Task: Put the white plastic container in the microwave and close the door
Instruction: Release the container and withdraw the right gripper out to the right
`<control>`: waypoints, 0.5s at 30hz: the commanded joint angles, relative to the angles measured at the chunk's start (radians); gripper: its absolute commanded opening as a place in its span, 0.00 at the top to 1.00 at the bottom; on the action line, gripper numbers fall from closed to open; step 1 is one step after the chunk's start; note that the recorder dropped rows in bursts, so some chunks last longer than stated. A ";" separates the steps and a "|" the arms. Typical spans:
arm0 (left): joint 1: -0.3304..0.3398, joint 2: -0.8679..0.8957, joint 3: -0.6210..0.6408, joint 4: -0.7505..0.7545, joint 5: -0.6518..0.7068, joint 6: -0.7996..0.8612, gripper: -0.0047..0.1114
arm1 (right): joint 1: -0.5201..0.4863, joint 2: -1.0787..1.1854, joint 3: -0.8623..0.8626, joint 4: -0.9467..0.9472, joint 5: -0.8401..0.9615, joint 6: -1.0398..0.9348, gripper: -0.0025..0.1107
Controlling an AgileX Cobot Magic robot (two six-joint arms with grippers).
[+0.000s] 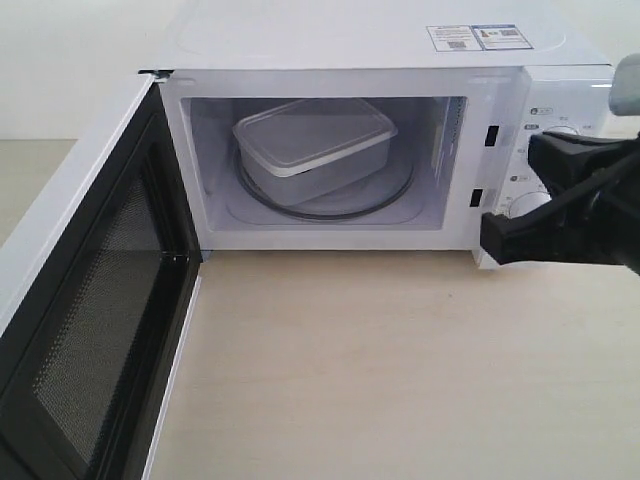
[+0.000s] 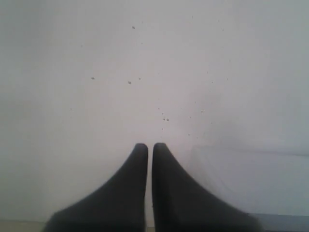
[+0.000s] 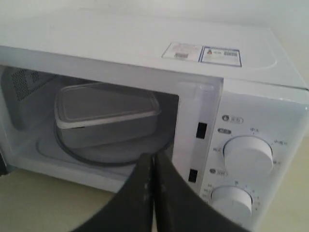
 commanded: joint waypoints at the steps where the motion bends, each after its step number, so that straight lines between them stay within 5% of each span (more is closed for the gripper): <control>1: 0.002 0.052 -0.008 -0.007 -0.009 0.003 0.92 | -0.005 -0.020 0.005 0.078 0.030 -0.044 0.98; 11: 0.002 0.059 -0.008 -0.007 0.023 0.003 0.92 | -0.005 -0.097 0.005 0.143 0.030 -0.033 0.98; 15: 0.002 0.072 -0.008 -0.011 0.151 -0.118 0.92 | -0.005 -0.224 0.005 0.197 -0.010 -0.165 0.98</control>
